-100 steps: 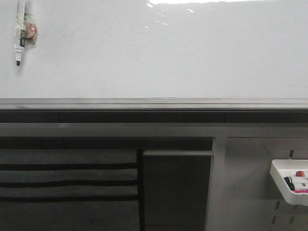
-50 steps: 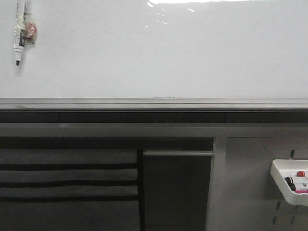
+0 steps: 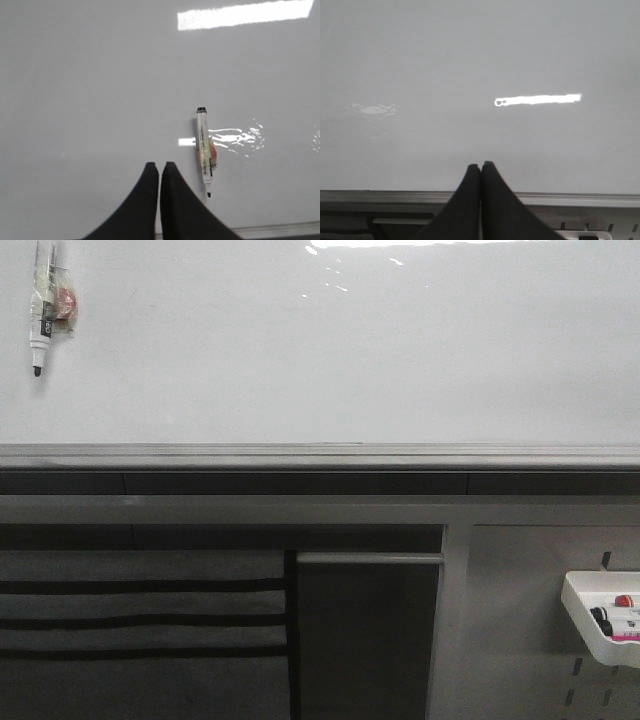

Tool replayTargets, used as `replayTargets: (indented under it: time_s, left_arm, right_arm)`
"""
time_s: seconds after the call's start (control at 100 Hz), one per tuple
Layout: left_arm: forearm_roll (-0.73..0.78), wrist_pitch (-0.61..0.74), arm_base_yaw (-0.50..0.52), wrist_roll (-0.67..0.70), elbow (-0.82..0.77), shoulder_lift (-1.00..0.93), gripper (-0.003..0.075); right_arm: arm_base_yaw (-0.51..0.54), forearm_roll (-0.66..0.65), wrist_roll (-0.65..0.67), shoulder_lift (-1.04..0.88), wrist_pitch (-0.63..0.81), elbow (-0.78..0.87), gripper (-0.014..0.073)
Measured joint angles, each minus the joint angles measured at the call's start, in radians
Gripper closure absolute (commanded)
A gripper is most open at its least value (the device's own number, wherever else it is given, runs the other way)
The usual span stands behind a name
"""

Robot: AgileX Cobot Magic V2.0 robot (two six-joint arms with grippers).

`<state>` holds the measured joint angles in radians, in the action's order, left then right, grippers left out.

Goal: Write number 3 on whiteboard

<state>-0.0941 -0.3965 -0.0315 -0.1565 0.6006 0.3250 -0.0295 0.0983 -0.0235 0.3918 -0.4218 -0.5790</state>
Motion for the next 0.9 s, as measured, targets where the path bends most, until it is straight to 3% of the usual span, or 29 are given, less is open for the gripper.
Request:
replayTargets:
  time_s: [0.64, 0.7, 0.76, 0.83, 0.9]
  left_arm:
    - [0.001, 0.020, 0.000, 0.000, 0.000, 0.057, 0.0738]
    - [0.001, 0.020, 0.000, 0.000, 0.000, 0.057, 0.0729]
    - [0.001, 0.020, 0.000, 0.000, 0.000, 0.057, 0.0670]
    - [0.001, 0.020, 0.000, 0.000, 0.000, 0.057, 0.0512]
    - [0.004, 0.020, 0.000, 0.000, 0.000, 0.057, 0.0316]
  right_arm:
    - [0.000, -0.002, 0.000, 0.049, 0.033, -0.009, 0.0658]
    - [0.000, -0.007, 0.000, 0.053, 0.033, -0.009, 0.0603]
    - [0.000, -0.032, 0.000, 0.053, 0.027, -0.009, 0.0452]
    - [0.000, -0.073, 0.000, 0.053, 0.026, -0.009, 0.0262]
    - [0.000, -0.104, 0.000, 0.053, 0.026, -0.009, 0.0132]
